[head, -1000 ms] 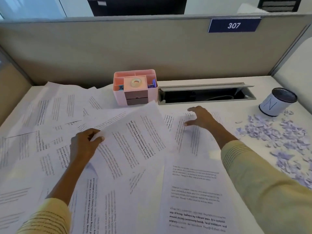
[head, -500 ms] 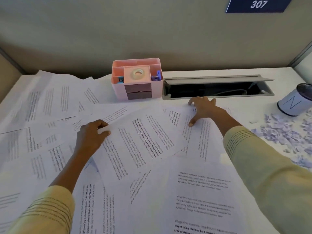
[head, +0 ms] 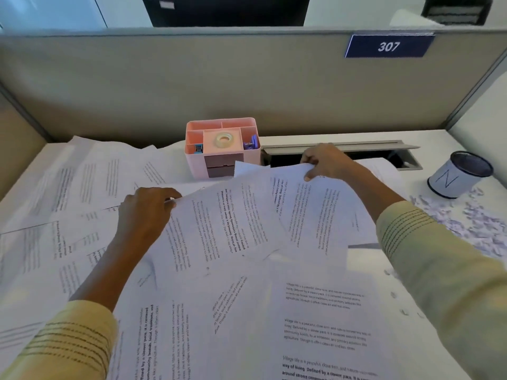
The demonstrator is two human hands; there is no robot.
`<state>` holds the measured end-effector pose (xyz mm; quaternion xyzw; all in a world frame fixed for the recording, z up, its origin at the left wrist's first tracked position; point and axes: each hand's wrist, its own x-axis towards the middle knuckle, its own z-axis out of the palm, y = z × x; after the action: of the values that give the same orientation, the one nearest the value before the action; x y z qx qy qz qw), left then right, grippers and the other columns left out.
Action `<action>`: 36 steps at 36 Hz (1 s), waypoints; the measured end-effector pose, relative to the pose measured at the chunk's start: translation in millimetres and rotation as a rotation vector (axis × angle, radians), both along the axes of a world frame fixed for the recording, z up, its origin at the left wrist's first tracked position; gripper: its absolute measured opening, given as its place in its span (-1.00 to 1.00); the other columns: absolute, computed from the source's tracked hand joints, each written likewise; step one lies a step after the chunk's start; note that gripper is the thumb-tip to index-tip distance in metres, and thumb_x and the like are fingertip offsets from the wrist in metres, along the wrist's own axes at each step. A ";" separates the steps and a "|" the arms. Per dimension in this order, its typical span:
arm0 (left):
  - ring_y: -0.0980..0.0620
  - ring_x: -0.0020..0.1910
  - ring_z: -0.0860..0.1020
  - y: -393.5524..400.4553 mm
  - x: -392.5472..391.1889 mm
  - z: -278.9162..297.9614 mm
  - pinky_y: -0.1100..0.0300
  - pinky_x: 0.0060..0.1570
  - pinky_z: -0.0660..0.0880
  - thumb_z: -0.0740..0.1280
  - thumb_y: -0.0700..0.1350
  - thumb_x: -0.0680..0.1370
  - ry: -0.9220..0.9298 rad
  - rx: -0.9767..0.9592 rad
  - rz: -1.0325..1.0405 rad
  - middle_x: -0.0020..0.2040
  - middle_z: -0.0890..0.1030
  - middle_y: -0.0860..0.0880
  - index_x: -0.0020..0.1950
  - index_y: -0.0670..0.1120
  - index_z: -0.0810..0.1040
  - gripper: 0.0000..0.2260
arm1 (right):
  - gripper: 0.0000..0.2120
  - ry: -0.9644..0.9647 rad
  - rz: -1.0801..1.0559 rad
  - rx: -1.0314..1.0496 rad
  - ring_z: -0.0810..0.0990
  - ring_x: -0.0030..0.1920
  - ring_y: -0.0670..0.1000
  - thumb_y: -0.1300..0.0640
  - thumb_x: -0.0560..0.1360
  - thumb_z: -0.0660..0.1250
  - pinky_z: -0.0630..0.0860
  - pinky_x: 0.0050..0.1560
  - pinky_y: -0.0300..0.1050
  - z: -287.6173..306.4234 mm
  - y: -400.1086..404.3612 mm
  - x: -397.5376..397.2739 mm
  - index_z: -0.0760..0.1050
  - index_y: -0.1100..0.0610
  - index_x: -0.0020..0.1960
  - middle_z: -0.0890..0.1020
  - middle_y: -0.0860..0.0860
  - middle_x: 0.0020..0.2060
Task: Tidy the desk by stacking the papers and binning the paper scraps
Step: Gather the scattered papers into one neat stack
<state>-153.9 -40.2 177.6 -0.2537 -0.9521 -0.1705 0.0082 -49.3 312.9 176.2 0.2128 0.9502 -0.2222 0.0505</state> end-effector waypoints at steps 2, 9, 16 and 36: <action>-0.14 -0.02 0.61 -2.7 5.2 12.7 0.06 -0.05 0.50 0.33 -0.14 0.57 0.024 0.063 0.001 0.15 0.64 -0.12 0.17 -0.10 0.64 -0.80 | -0.77 0.055 0.036 0.073 0.52 -0.14 0.07 0.19 0.33 0.52 0.43 -0.14 -0.10 19.7 -3.2 5.1 0.56 0.15 -0.06 0.59 0.08 -0.12; 0.02 -0.15 0.54 -22.1 22.2 41.1 0.00 0.07 0.50 0.37 -0.15 0.54 0.046 0.262 0.014 0.04 0.68 -0.09 0.10 -0.12 0.67 -0.83 | -0.74 0.150 0.061 0.158 0.46 -0.08 0.02 0.18 0.40 0.46 0.33 -0.10 -0.14 74.8 -6.3 32.7 0.57 0.18 0.08 0.55 0.05 -0.07; -0.06 -0.04 0.58 -59.1 17.8 30.6 -0.02 0.10 0.51 0.45 -0.10 0.48 -0.240 0.519 0.164 -0.03 0.63 -0.02 0.05 -0.08 0.66 -0.83 | -0.91 0.188 0.060 0.268 0.50 -0.04 0.13 0.22 0.45 0.39 0.30 -0.06 -0.11 130.0 -12.2 64.3 0.50 0.13 -0.08 0.56 0.07 -0.13; -0.03 -0.18 0.63 -110.8 67.0 0.9 0.29 -0.35 0.53 0.43 -0.23 0.48 -0.689 0.606 0.120 -0.11 0.68 -0.09 0.02 -0.15 0.65 -0.87 | -0.67 0.412 0.720 1.598 0.46 0.16 0.13 0.45 0.46 0.08 0.11 0.31 0.51 217.2 -160.1 110.9 0.52 0.11 -0.20 0.54 -0.02 -0.31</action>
<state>-86.9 -150.9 178.6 -0.1126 -0.8196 -0.5148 -0.2249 61.6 152.8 393.4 -0.1702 0.8206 0.5004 -0.2172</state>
